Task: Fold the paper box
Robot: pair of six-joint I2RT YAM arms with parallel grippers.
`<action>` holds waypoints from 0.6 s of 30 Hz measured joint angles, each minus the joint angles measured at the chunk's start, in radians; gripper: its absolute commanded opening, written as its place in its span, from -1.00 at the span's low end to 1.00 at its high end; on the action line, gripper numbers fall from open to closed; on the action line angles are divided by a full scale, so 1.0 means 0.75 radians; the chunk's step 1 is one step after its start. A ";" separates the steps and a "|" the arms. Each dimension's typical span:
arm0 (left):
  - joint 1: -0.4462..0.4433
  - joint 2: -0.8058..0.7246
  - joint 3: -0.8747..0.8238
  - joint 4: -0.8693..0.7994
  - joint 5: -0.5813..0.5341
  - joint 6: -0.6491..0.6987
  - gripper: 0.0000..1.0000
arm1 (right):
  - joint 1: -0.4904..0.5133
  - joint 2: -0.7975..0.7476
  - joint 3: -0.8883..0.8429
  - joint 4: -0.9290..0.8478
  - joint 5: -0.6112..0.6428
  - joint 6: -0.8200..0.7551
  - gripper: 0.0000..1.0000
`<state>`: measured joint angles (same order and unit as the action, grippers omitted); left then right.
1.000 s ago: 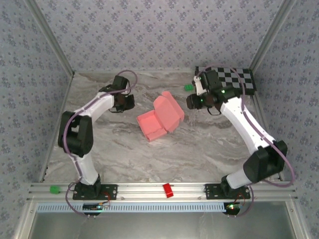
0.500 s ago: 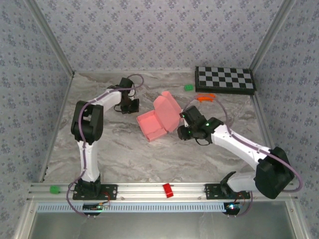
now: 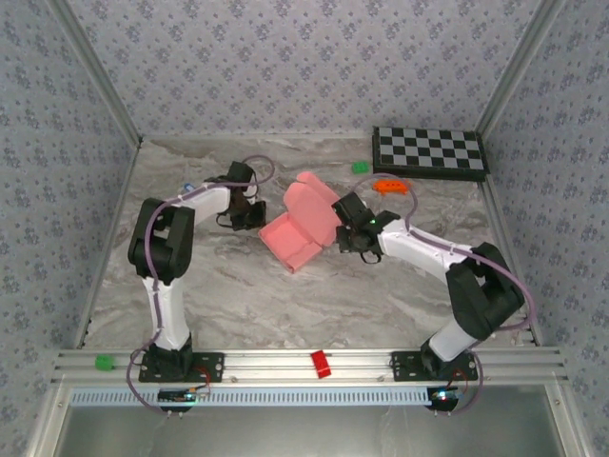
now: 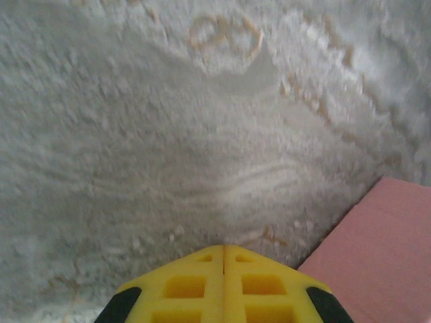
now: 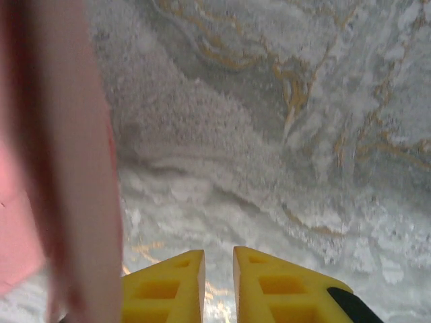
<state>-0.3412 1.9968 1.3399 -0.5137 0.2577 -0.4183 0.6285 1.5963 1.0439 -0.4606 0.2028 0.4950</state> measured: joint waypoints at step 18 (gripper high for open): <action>-0.132 -0.316 -0.376 0.026 -0.010 -0.218 -1.00 | -0.101 0.244 0.301 0.103 -0.055 -0.244 -0.62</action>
<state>-0.4400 1.7596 1.0576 -0.4938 0.2501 -0.5819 0.5526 1.7794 1.2697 -0.3836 0.1612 0.3122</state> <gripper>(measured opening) 0.046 0.190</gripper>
